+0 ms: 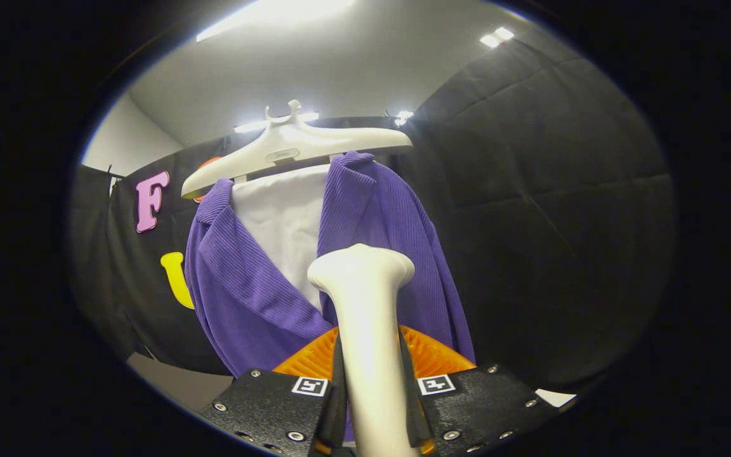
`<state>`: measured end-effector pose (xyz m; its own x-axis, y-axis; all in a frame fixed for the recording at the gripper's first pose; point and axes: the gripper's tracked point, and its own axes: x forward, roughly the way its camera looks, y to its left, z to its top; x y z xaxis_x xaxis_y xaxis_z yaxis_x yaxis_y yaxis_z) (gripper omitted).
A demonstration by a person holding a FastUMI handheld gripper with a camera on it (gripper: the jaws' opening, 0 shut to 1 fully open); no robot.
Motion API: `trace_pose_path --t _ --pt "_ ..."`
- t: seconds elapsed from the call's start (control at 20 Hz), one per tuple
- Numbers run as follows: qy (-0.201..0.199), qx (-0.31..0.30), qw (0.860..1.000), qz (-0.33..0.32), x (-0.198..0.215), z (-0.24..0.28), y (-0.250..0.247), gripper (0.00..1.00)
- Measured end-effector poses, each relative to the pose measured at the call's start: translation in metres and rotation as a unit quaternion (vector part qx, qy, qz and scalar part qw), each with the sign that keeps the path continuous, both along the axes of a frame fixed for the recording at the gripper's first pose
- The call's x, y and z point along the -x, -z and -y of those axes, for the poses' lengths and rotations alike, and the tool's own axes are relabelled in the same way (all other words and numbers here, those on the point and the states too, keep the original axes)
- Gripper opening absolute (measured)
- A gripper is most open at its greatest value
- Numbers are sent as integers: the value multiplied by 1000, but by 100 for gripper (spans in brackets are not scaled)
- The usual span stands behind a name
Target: Iron the clothes twice with a garment steamer, once on the left side and once on the right side.
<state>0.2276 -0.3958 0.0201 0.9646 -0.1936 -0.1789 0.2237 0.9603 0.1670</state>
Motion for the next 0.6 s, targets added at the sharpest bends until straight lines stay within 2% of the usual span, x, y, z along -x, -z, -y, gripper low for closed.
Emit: trace_pose_path --t 0.25,0.6 --pt "8 -10 999 -51 18 9 48 37" --pt "10 -36 996 -80 34 24 94 37"
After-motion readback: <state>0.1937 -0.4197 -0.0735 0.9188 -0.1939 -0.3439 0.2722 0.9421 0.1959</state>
